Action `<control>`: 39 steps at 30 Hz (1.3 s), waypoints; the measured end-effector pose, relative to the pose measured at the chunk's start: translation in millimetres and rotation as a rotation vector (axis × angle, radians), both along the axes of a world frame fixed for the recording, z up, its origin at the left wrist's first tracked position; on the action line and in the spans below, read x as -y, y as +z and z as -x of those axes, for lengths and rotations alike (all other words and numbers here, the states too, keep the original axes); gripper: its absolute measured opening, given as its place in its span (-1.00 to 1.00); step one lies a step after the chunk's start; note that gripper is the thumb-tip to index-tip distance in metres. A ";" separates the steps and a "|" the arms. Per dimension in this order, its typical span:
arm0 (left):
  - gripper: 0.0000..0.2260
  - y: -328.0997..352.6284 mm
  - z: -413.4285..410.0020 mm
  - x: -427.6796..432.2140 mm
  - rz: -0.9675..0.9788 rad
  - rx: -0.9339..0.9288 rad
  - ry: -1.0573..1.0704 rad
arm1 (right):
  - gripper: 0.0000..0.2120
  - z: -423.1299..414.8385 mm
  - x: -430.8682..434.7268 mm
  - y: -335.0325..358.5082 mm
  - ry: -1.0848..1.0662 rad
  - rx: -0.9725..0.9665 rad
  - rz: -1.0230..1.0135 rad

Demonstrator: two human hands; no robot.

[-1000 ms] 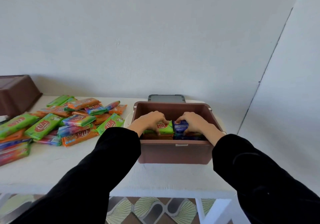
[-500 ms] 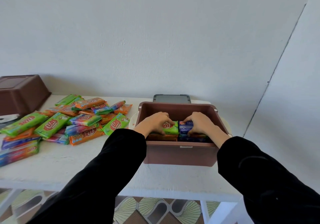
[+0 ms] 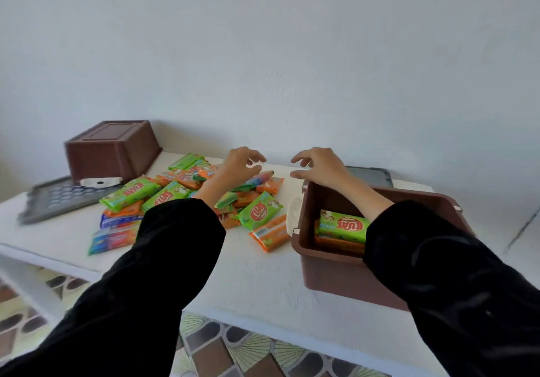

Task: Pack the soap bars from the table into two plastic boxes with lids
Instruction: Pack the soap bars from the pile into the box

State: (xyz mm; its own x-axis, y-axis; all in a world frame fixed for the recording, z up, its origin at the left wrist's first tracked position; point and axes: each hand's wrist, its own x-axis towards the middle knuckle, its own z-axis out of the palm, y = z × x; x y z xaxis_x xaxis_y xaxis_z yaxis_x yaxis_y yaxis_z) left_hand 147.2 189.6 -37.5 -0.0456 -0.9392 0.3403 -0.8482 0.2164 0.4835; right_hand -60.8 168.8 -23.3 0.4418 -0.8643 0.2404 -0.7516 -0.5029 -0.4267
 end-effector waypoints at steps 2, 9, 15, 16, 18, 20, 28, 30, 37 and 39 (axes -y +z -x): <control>-0.79 -8.1 -40.2 -0.6 -0.060 0.006 0.131 | -0.60 -37.8 7.3 -2.9 0.066 -0.002 -0.017; -0.50 -53.9 -149.1 -5.2 -0.299 0.055 0.473 | -0.54 -149.0 25.2 -42.6 0.270 -0.122 -0.139; -0.37 -99.3 -180.4 -6.7 -0.490 0.207 0.505 | -0.40 -197.8 34.7 -74.1 0.325 -0.393 -0.083; -0.41 -101.5 -180.9 -5.3 -0.466 0.242 0.502 | -0.40 -201.7 35.3 -76.2 0.301 -0.455 -0.049; -0.46 -98.2 -181.6 -2.9 -0.453 0.285 0.475 | -0.44 -210.1 33.7 -79.3 0.257 -0.521 -0.039; -0.44 -91.6 -183.4 -0.4 -0.485 0.291 0.456 | -0.51 -218.7 29.3 -81.3 0.224 -0.570 -0.077; -0.42 -77.5 -173.4 -7.3 -0.536 0.101 0.502 | -0.61 -218.9 -1.6 -94.1 0.241 -0.540 -0.195; -0.41 -77.6 -170.7 -13.5 -0.511 0.064 0.534 | -0.64 -222.6 -8.8 -95.3 0.233 -0.488 -0.146; -0.45 -51.5 -167.1 -29.5 -0.439 0.022 0.520 | -0.44 -187.9 9.4 -50.7 0.263 -0.284 -0.286; -0.45 -38.0 -160.8 -29.4 -0.404 0.025 0.458 | -0.44 -166.4 16.8 -28.1 0.227 -0.224 -0.269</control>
